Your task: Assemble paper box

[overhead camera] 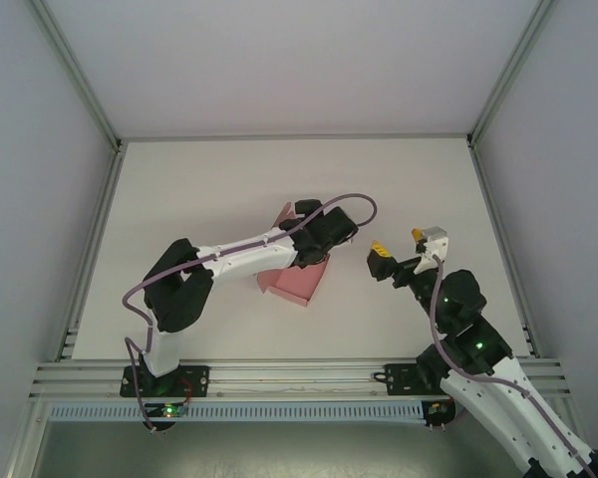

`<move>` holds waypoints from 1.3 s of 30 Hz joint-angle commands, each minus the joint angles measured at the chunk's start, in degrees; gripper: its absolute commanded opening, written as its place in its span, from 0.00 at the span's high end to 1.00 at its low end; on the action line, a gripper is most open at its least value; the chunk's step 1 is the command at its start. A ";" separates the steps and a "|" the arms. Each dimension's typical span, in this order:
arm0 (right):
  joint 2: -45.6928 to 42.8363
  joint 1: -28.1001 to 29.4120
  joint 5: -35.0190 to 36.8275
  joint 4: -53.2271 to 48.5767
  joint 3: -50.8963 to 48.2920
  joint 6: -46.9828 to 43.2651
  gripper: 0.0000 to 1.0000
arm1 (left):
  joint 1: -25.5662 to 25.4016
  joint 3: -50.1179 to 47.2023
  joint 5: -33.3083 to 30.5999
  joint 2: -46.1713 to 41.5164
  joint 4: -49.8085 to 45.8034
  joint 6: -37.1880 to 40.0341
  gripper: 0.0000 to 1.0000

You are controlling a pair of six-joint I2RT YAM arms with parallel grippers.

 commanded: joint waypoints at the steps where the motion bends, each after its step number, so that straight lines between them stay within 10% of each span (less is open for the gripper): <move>1: -2.21 -0.36 -2.29 0.90 -0.12 -0.75 0.02 | 1.32 -0.68 0.89 -4.50 1.88 -3.46 0.00; 14: 9.67 -0.95 -4.69 5.26 0.73 -7.32 0.02 | 11.58 -13.08 7.89 -32.60 -0.44 -40.92 0.00; 20: 33.17 -6.06 -29.60 5.21 11.58 -24.59 0.02 | 12.58 -25.13 18.08 -44.32 0.33 -51.33 0.00; 26: 63.63 -11.18 -57.10 -20.22 40.36 -62.43 0.02 | 12.85 -31.19 12.41 -48.58 -1.11 -56.12 0.00; 39: 109.08 -7.14 -56.13 -70.89 96.71 -90.19 0.03 | 13.26 -33.93 15.48 -50.00 -0.49 -56.81 0.00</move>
